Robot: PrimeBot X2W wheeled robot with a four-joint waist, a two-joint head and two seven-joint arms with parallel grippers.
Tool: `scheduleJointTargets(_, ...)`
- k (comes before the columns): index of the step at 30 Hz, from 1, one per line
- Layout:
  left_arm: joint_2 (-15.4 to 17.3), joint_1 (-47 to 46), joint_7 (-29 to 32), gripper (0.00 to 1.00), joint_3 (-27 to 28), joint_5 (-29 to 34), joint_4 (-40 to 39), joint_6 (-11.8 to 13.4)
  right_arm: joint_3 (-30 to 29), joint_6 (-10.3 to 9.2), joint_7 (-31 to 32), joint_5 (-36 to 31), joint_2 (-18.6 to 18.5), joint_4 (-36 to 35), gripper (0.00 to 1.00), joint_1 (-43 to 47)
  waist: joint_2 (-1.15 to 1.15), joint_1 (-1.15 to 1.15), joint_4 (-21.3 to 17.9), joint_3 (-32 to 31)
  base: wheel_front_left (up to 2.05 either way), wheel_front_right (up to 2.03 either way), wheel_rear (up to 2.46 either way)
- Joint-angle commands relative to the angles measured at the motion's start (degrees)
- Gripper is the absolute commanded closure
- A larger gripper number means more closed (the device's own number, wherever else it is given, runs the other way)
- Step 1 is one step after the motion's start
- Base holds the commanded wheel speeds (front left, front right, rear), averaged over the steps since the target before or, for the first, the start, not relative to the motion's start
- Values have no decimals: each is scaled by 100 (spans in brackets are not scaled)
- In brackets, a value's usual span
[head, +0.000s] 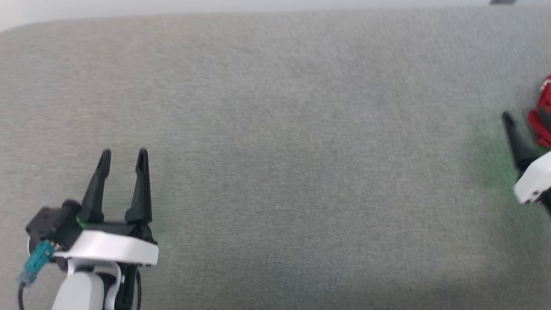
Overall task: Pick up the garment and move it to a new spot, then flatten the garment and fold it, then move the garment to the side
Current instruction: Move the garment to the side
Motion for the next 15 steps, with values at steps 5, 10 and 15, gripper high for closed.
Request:
scheduleJointTargets(5,-108,326,-10,0,79,2,113,15,-278,-2,-231,-178,304,-147,0,614,0,0,393,-486,0,0,0)
scheduleJointTargets(10,-130,591,-10,0,168,8,140,15,-676,-2,-330,-502,569,-563,0,1230,0,0,500,-703,0,0,0)
scheduleJointTargets(15,-128,852,-9,0,298,20,81,15,-1240,-2,-342,-872,827,-1241,0,1786,0,0,538,-877,0,0,0)
